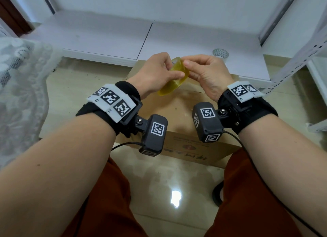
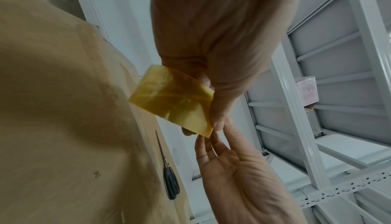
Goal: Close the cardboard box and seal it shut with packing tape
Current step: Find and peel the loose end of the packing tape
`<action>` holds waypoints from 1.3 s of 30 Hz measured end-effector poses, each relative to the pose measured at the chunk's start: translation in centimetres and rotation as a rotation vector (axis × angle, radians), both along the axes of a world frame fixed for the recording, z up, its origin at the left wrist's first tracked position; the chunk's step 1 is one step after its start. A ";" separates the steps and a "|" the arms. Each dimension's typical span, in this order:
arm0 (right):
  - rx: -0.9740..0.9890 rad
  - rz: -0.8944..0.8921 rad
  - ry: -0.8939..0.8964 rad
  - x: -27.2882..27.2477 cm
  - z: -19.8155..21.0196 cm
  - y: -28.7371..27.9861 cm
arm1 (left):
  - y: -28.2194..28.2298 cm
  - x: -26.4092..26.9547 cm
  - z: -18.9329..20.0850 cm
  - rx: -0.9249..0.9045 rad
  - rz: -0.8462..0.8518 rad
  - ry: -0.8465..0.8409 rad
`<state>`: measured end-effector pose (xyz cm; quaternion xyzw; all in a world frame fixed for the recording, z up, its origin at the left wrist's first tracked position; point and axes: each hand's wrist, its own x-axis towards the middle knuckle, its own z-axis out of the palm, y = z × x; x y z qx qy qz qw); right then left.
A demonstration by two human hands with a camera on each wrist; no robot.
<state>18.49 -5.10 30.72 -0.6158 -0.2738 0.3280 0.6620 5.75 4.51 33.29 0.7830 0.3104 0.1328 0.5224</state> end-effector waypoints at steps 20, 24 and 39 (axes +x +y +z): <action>-0.225 0.009 -0.278 -1.3 0.2 0.4 | -0.1 0.4 -1.2 0.213 -0.006 0.084; -0.215 0.029 -0.233 -1.4 0.2 0.4 | -0.1 0.3 -1.0 0.228 -0.009 0.101; -0.136 -0.005 -0.117 -1.1 -0.1 0.4 | -0.2 0.3 -0.9 0.197 -0.018 0.089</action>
